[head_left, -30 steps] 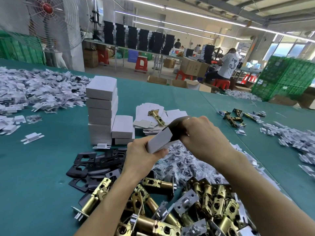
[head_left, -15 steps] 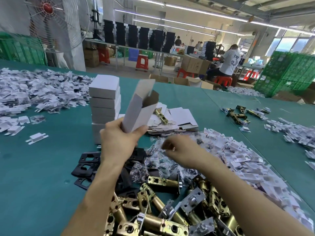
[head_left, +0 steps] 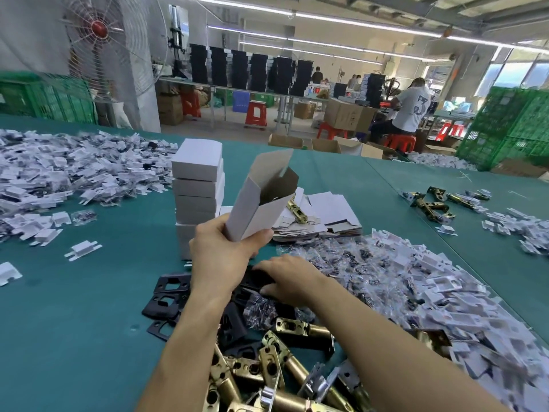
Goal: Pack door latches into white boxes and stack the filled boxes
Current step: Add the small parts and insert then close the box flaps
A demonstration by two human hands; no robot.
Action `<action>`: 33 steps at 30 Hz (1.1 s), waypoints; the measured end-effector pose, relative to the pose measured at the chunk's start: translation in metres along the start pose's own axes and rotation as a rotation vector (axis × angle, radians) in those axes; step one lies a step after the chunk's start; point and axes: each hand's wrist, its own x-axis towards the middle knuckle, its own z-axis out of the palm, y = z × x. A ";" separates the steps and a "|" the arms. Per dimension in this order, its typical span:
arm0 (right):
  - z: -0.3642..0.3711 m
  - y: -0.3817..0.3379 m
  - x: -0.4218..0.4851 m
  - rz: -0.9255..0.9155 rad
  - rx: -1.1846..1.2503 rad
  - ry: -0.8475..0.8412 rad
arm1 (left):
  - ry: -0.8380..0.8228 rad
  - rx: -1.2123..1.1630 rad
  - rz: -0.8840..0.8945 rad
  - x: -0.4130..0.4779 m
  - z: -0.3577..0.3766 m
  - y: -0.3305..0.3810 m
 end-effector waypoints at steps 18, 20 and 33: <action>-0.014 0.003 -0.012 0.075 0.225 0.187 | -0.030 -0.093 -0.073 -0.003 0.003 0.001; -0.025 0.012 -0.021 0.145 0.428 0.286 | -0.033 -0.104 -0.082 -0.003 0.003 -0.001; -0.127 0.028 -0.132 -0.052 1.028 0.773 | -0.211 -0.081 -0.126 -0.012 0.014 -0.005</action>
